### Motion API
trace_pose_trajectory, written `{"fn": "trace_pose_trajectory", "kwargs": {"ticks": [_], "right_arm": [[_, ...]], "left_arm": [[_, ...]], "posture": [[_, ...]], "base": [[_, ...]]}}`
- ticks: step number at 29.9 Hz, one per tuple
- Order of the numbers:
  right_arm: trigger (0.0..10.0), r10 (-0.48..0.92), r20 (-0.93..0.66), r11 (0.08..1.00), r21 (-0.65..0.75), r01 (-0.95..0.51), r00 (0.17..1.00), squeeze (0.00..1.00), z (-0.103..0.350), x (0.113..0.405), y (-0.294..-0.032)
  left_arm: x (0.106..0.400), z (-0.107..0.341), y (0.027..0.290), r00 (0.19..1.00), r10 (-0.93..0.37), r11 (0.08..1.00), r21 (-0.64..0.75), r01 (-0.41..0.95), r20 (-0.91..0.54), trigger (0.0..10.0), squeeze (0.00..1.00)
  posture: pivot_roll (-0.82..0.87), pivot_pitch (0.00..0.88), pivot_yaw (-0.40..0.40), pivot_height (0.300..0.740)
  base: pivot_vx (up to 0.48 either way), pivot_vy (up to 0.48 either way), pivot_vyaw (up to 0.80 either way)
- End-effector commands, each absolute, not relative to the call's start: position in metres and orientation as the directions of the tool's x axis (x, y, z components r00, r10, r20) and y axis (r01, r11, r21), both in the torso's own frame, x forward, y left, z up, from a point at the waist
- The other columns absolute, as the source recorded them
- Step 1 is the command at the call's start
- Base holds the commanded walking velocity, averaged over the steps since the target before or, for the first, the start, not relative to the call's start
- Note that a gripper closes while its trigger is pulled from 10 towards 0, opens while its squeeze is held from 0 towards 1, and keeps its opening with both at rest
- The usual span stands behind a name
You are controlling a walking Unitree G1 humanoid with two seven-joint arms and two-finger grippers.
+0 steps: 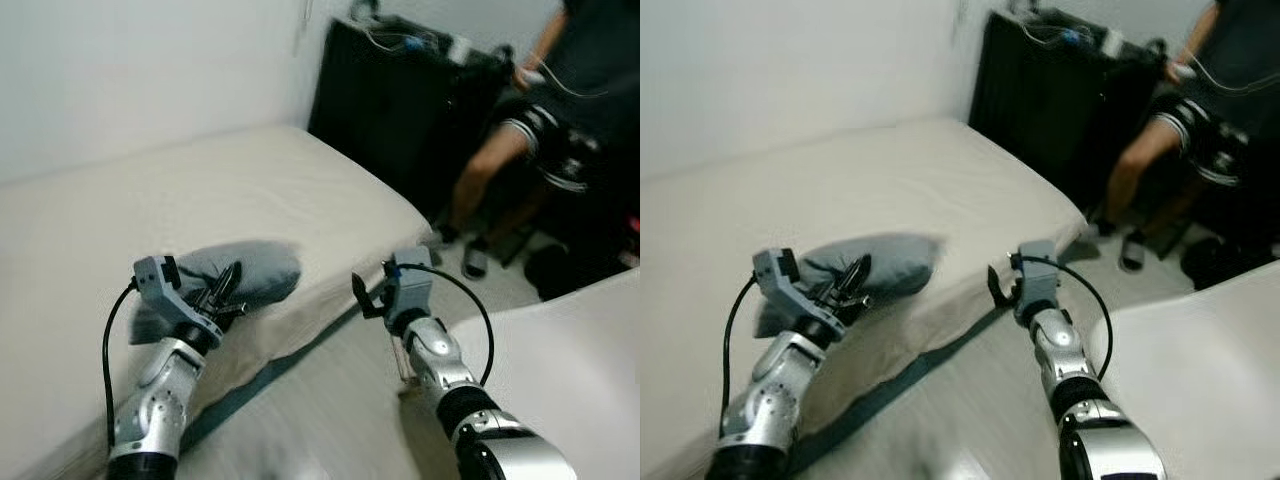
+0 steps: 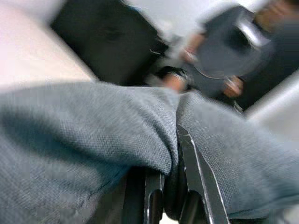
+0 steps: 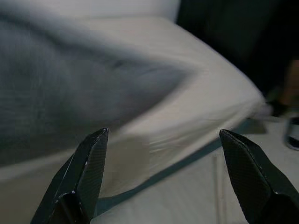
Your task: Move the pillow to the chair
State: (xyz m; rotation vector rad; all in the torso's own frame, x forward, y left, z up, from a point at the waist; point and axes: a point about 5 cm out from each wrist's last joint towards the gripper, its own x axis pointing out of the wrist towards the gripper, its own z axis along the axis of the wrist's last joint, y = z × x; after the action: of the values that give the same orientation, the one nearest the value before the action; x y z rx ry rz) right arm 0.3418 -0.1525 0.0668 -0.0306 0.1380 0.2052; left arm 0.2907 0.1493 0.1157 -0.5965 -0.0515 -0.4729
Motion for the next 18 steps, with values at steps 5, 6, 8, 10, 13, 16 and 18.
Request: {"fn": "trace_pose_trajectory", "kwargs": {"ticks": [5, 6, 8, 10, 13, 16, 18], "right_arm": [[10.0, 0.191, -0.151, 0.98, -0.027, -0.198, 0.97, 0.0, 0.067, 0.342, -0.158], [10.0, 0.191, -0.151, 0.98, -0.027, -0.198, 0.97, 0.0, 0.067, 0.342, -0.158], [10.0, 0.192, -0.151, 0.98, -0.027, -0.198, 0.97, 0.0, 0.066, 0.342, -0.158], [10.0, 0.187, -0.149, 0.981, -0.03, -0.194, 0.971, 0.0, 0.066, 0.342, -0.159], [10.0, 0.177, -0.144, 0.982, -0.031, -0.184, 0.974, 0.0, 0.067, 0.342, -0.16], [10.0, 0.175, -0.143, 0.983, -0.032, -0.181, 0.974, 0.0, 0.067, 0.342, -0.16], [10.0, 0.145, -0.156, 0.987, -0.04, -0.153, 0.977, 0.0, 0.065, 0.341, -0.165]], "left_arm": [[0.309, 0.112, 0.167, 0.939, -0.342, 0.936, 0.091, 0.339, 0.02, 10.0, 0.0], [0.309, 0.112, 0.167, 0.939, -0.342, 0.936, 0.091, 0.339, 0.02, 10.0, 0.0], [0.31, 0.112, 0.17, 0.945, -0.326, 0.939, 0.121, 0.323, 0.011, 10.0, 0.0], [0.314, 0.116, 0.186, 0.983, -0.181, 0.97, 0.165, 0.176, 0.015, 10.0, 0.0], [0.316, 0.119, 0.197, 0.997, -0.068, 0.986, 0.153, 0.062, 0.034, 10.0, 0.0], [0.316, 0.118, 0.198, 0.998, -0.051, 0.99, 0.137, 0.046, 0.029, 10.0, 0.0], [0.315, 0.101, 0.19, 0.999, -0.027, 0.992, 0.124, 0.033, -0.046, 10.0, 0.0]], "posture": [[0.05, 0.0, -0.156, 0.74], [0.05, 0.0, -0.156, 0.74], [0.05, 0.0, -0.156, 0.74], [0.04, 0.0, -0.146, 0.74], [0.04, 0.0, -0.146, 0.74], [0.04, 0.0, -0.142, 0.74], [0.04, 0.0, -0.135, 0.74]], "base": [[0.0, 0.0, -0.8], [0.0, 0.0, -0.8], [0.0, 0.0, -0.8], [0.0, 0.0, -0.8], [0.0, 0.0, -0.8], [0.0, 0.0, -0.8], [0.0, 0.0, -0.8]]}}
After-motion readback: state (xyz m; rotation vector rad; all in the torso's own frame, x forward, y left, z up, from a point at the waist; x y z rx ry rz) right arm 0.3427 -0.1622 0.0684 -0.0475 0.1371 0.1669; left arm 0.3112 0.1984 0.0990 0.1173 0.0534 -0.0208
